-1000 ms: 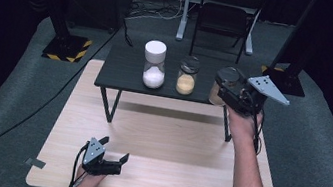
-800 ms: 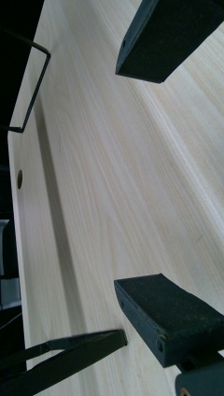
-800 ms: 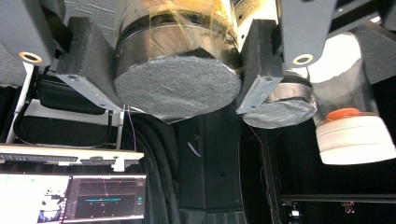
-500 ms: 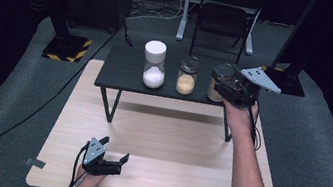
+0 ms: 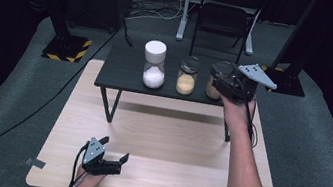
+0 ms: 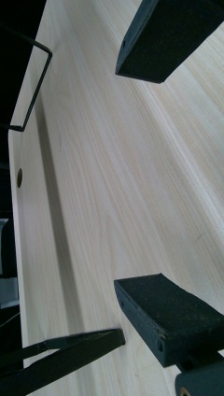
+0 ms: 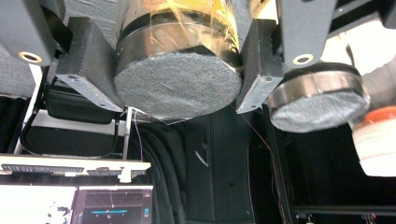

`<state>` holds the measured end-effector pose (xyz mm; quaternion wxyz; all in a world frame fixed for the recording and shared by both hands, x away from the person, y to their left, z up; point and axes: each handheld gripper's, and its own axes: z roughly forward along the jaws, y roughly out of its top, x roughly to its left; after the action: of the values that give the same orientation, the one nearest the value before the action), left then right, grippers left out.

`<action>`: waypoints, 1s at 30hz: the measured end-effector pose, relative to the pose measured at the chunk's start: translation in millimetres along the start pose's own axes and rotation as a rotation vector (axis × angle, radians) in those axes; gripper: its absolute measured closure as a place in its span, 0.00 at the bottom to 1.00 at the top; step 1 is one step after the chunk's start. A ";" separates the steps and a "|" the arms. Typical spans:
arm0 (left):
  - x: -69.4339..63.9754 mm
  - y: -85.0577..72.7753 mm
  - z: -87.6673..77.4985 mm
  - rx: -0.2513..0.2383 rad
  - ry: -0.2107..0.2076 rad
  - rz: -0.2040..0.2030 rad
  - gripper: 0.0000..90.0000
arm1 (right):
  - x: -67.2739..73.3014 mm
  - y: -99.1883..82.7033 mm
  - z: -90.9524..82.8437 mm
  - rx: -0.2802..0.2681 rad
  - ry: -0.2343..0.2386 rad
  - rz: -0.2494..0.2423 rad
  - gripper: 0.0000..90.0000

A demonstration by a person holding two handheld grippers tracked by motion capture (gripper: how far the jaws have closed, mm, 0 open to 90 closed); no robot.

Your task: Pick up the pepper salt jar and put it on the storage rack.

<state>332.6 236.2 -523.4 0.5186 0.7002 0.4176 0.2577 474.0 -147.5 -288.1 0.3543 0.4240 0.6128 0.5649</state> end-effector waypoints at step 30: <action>-1.0 -0.2 -0.1 -0.006 0.001 0.006 0.01 | -6.2 -3.5 -0.3 -0.005 0.026 0.044 0.37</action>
<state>332.0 235.4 -523.5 0.5196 0.6998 0.4150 0.2609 475.7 -153.3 -291.9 0.3349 0.4293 0.6063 0.5796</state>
